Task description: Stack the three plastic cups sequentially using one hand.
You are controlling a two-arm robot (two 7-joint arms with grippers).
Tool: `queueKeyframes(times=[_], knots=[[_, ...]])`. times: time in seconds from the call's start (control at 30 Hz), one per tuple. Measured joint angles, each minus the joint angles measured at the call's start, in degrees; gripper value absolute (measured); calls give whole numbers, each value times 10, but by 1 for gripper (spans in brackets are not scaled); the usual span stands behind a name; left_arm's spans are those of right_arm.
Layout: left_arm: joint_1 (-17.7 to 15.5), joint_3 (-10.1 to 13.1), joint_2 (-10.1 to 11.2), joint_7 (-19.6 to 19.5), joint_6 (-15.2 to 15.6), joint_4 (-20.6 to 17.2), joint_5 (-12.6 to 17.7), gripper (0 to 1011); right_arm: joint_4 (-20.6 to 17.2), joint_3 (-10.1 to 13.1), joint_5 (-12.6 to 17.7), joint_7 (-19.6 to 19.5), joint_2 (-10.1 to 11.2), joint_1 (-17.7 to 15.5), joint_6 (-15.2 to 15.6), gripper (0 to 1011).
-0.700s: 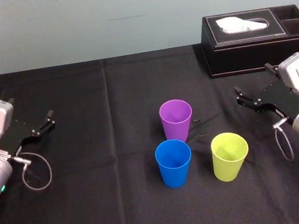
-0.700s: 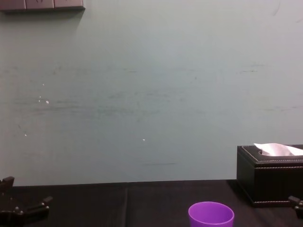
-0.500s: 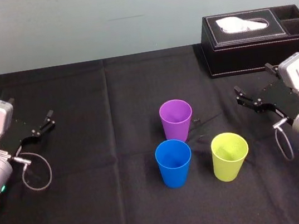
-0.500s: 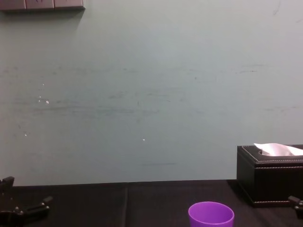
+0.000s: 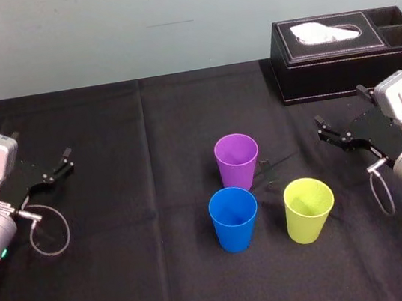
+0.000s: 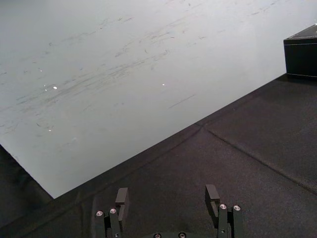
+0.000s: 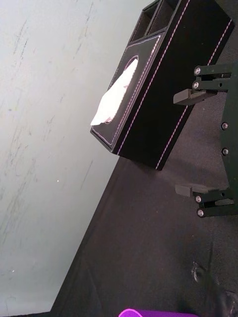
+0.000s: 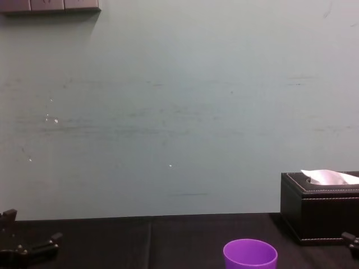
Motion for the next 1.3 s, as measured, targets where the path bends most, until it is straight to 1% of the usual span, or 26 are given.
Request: queueKeyframes(times=[1.07, 1.1, 1.2, 1.3], knots=[[0, 0, 0, 0, 0, 0, 0, 1011, 0, 0, 0, 0, 0, 0, 0, 1003], [0, 0, 0, 0, 0, 0, 0, 1011, 0, 1, 0, 0, -1, 0, 0, 1003], [0, 0, 0, 0, 0, 0, 0, 1011, 1, 9, 5, 7, -4, -5, -13, 1003], [0, 0, 0, 0, 0, 0, 0, 1011, -5, 22, 18, 17, -5, -18, -28, 1003]])
